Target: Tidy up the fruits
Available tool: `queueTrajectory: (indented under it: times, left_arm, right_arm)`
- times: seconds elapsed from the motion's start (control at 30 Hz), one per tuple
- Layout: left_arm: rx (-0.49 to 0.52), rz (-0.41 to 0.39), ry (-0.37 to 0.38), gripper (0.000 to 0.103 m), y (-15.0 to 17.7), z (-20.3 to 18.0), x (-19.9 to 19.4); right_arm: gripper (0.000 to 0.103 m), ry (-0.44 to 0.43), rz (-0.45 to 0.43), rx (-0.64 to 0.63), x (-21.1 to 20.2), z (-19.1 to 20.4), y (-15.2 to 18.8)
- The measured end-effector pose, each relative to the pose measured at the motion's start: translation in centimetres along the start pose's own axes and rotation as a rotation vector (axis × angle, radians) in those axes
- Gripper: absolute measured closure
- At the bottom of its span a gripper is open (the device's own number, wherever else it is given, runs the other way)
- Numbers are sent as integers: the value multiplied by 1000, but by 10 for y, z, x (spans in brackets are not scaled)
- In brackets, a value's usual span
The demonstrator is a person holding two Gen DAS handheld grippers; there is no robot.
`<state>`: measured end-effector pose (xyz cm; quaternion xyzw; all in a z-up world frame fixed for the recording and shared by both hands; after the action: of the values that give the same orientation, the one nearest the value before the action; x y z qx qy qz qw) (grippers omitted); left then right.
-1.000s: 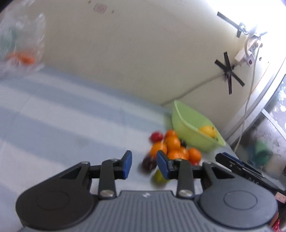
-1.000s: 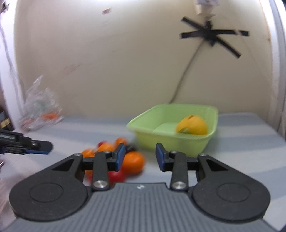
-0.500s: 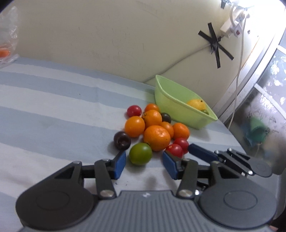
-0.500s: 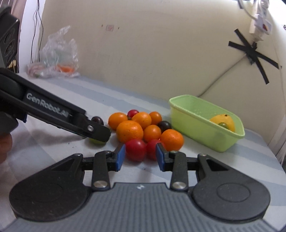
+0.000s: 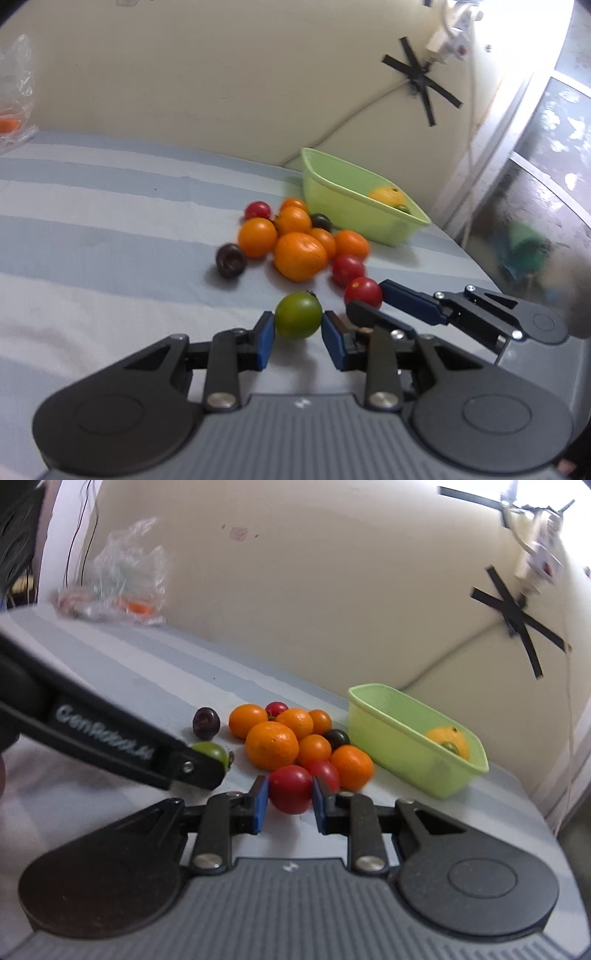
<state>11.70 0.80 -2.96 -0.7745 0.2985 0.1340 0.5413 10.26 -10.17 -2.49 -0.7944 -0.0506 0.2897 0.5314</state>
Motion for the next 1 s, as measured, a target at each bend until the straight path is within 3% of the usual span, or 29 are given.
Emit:
queueTrajectory:
  times: [0.17,0.3,0.7,1.0]
  left_arm:
    - [52,-5,40,74,13,-20,-14]
    - [115,-6,28,74,23,-32,-14]
    - [139,-18,-20,68,25,-34,0]
    - [147,-35,-20,73,27,-34,1]
  right_arm:
    - [75,-27,10,130,-35,-19,14]
    - [74,-67,38,227,-50,-22,28]
    - [71,-62,50,220,-46,-19,34]
    - [69,-78,62,265,-42,-25,33]
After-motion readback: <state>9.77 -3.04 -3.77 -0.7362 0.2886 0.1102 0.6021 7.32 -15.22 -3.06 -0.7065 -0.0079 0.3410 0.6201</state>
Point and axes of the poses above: each gripper's, at about its wrist camera, not at the fingertips, and x roughly the way its jaws point, z to its left, y to its underside, the point moved 5 cm from there along x, roughly the way its jaws point, and after that the axes turned 5 degrees about -z, right-handed, at the moved point
